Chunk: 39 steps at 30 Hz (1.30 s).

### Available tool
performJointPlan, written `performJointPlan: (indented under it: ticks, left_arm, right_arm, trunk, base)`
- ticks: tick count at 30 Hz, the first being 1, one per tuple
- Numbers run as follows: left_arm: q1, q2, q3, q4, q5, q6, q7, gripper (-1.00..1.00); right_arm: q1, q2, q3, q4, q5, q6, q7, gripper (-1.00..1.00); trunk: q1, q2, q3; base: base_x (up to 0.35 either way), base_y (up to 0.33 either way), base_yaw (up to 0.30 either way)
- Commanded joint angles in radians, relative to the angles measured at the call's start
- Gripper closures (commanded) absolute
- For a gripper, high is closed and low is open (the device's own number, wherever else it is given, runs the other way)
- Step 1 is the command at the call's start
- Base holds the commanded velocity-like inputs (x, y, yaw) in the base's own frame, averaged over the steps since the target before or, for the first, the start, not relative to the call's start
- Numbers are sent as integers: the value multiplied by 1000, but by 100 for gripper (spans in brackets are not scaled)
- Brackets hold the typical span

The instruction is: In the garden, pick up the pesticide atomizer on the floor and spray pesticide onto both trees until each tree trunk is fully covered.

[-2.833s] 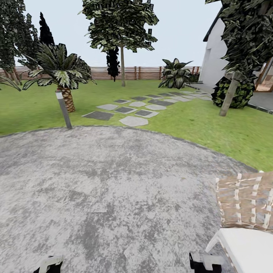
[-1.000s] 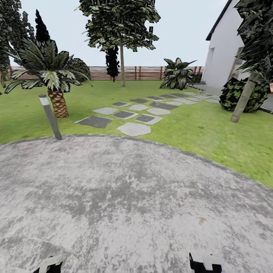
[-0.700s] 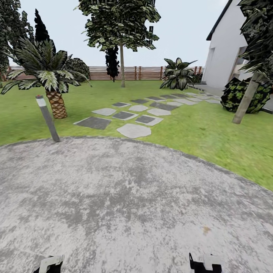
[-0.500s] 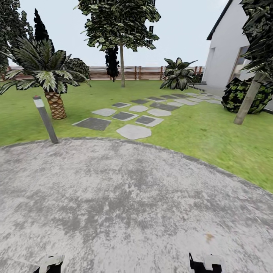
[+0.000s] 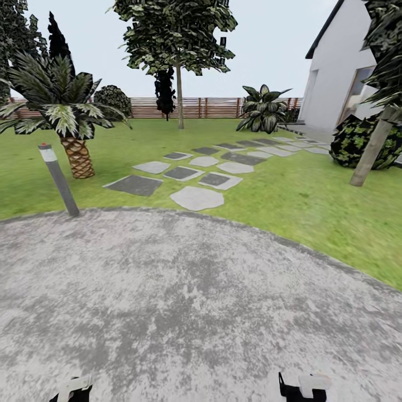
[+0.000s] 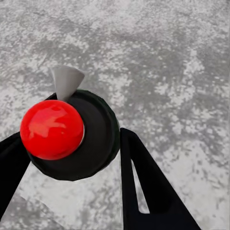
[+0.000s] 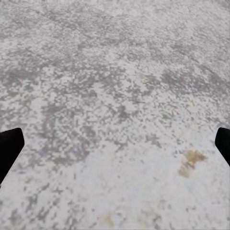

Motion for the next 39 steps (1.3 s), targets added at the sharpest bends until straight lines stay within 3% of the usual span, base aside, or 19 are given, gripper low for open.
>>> performJointPlan:
  ticks: [1,25,28,29,32,39]
  left_arm:
    - [-1,-1,9,1,-8,-3,-6,100]
    - [-1,-1,11,1,-4,-3,-6,100]
    - [-1,-1,11,1,-4,-3,-6,100]
    - [-1,-1,11,1,-4,-3,-6,100]
    - [-1,-1,11,1,-4,-3,-6,100]
    - [-1,-1,12,1,-4,-4,-6,100]
  right_arm:
    - [-1,0,1,1,2,-3,-4,-100]
    - [3,0,1,2,3,-9,-3,-100]
    - [18,-1,1,2,3,-67,-3,-100]
    - [38,-1,1,2,3,-145,-3,-100]
    - [60,0,0,2,2,-233,-4,-100]
    - [68,2,-1,3,0,-265,-7,-100]
  trunk:
    - [0,0,-1]
    - [0,0,-1]
    - [0,0,-1]
    - [0,0,-1]
    - [0,0,-1]
    - [0,0,-1]
  base:
    - [340,0,0]
    - [340,0,0]
    - [340,0,0]
    - [340,0,0]
    - [340,0,0]
    - [340,0,0]
